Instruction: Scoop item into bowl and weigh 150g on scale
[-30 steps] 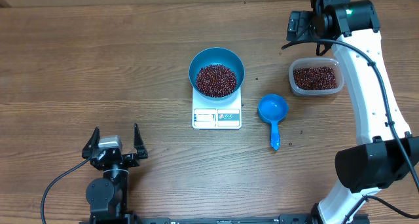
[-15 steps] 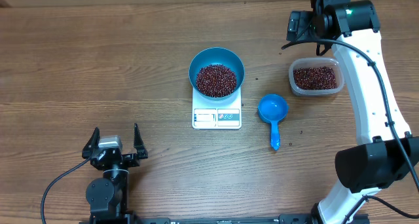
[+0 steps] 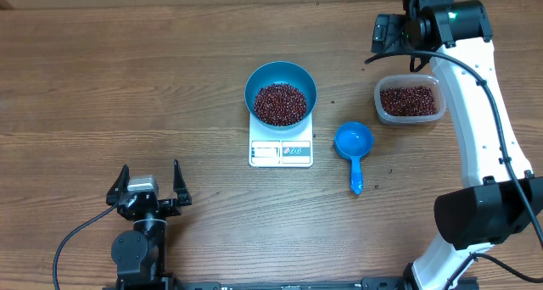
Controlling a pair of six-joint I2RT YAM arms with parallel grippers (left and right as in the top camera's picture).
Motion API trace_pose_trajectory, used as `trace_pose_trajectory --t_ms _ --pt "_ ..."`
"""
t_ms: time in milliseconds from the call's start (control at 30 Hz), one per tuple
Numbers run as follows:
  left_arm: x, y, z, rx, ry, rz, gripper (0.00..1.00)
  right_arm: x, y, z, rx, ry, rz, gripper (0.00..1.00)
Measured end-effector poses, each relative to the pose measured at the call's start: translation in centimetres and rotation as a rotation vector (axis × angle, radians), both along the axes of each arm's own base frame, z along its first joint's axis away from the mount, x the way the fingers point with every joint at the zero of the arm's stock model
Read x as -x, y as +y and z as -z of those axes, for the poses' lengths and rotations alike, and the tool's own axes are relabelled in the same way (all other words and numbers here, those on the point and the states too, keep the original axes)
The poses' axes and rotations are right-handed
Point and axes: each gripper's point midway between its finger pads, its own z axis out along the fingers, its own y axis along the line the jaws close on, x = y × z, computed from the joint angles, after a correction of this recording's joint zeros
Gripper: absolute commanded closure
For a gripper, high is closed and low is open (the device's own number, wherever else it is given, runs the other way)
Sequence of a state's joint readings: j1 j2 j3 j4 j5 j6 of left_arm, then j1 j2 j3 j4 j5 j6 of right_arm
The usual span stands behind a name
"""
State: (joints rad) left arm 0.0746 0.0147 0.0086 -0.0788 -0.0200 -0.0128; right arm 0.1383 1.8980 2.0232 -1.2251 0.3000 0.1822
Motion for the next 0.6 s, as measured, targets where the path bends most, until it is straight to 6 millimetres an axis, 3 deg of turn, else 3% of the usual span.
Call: trace_pose_trajectory --t_ms 333,600 --pt "0.0 0.0 0.0 0.000 0.000 0.000 0.01 -0.4 0.1 -0.2 -0.003 -0.018 0.000 0.00" --pt "0.0 0.0 0.0 0.000 0.000 0.000 0.00 -2.6 0.2 -2.9 -0.036 -0.188 0.001 0.00"
